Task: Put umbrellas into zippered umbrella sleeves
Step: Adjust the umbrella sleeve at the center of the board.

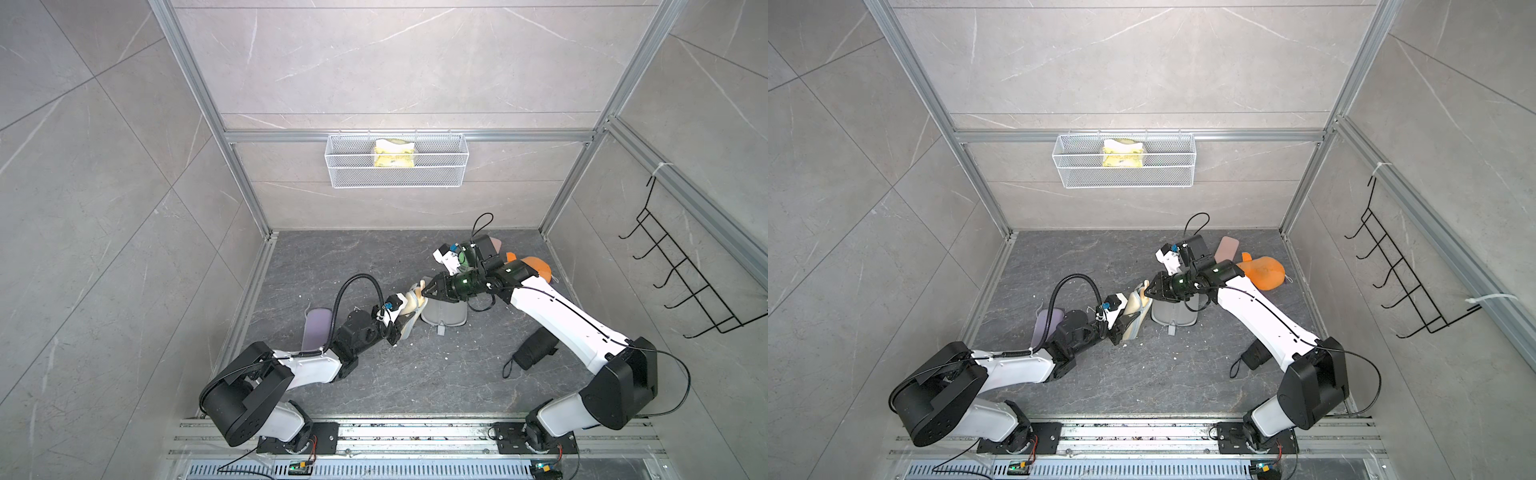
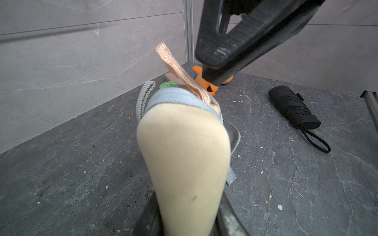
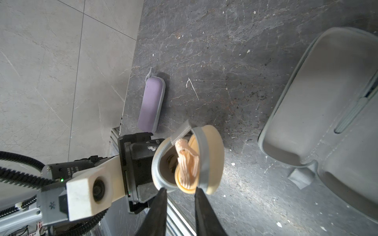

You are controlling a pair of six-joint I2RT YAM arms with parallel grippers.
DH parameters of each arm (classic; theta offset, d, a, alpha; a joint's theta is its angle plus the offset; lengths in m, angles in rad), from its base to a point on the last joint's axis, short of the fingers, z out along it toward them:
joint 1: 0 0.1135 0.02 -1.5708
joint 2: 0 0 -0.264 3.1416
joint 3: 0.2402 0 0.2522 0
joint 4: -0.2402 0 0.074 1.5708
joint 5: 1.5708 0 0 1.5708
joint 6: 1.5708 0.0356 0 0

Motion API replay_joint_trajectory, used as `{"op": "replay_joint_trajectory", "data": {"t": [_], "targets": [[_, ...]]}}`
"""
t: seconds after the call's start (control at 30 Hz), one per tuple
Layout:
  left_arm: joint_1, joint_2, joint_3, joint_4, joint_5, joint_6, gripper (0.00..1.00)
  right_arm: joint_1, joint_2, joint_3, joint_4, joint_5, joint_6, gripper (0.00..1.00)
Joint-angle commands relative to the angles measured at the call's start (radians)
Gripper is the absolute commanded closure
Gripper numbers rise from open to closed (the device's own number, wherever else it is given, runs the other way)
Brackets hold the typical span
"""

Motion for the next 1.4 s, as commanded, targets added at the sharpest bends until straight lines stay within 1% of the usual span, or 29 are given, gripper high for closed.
{"op": "replay_joint_trajectory", "data": {"t": [0.0,0.07,0.13,0.37,0.43,0.5,0.63,0.7,0.83,0.93,1.0,1.1,1.17,1.23,1.3,1.37], "targets": [[-0.014,-0.022,0.026,0.128,-0.001,0.029,0.71,0.015,0.024,0.028,0.001,0.035,-0.023,0.76],[-0.024,-0.024,0.031,0.112,-0.003,0.04,0.71,0.024,0.032,0.027,0.002,0.05,-0.033,0.8],[-0.037,-0.021,0.034,0.102,-0.005,0.051,0.71,0.036,0.04,0.027,0.0,0.064,-0.049,0.86],[-0.049,0.01,0.048,0.118,-0.025,0.058,0.7,0.104,0.082,0.042,-0.099,0.14,-0.164,0.97],[-0.049,0.03,0.051,0.135,-0.038,0.058,0.67,0.125,0.089,0.047,-0.13,0.133,-0.201,0.98],[-0.049,0.064,0.052,0.176,-0.047,0.051,0.59,0.142,0.095,0.033,-0.126,0.096,-0.214,0.99],[-0.054,0.146,0.058,0.268,-0.057,0.014,0.5,0.147,0.106,-0.009,-0.063,-0.018,-0.153,0.99],[-0.063,0.172,0.057,0.292,-0.063,0.005,0.47,0.147,0.107,-0.035,-0.033,-0.05,-0.124,0.99],[-0.078,0.179,0.041,0.295,-0.078,-0.001,0.44,0.146,0.135,-0.02,-0.117,-0.013,-0.142,0.98],[-0.08,0.163,0.03,0.275,-0.085,0.001,0.43,0.147,0.15,0.005,-0.203,0.102,-0.143,0.97],[-0.08,0.152,0.032,0.254,-0.081,0.009,0.46,0.147,0.149,0.013,-0.211,0.155,-0.126,0.96],[-0.08,0.147,0.039,0.249,-0.068,0.009,0.54,0.165,0.152,0.028,-0.178,0.175,-0.088,0.85],[-0.08,0.142,0.047,0.248,-0.063,0.001,0.58,0.185,0.172,0.07,-0.216,0.226,-0.083,0.72],[-0.082,0.135,0.048,0.24,-0.064,-0.001,0.62,0.187,0.164,0.09,-0.238,0.247,-0.079,0.63],[-0.081,0.133,0.039,0.237,-0.07,-0.002,0.64,0.169,0.133,0.097,-0.247,0.223,-0.079,0.57],[-0.082,0.136,0.019,0.257,-0.075,-0.012,0.65,0.13,0.099,0.105,-0.262,0.16,-0.081,0.53]]}}
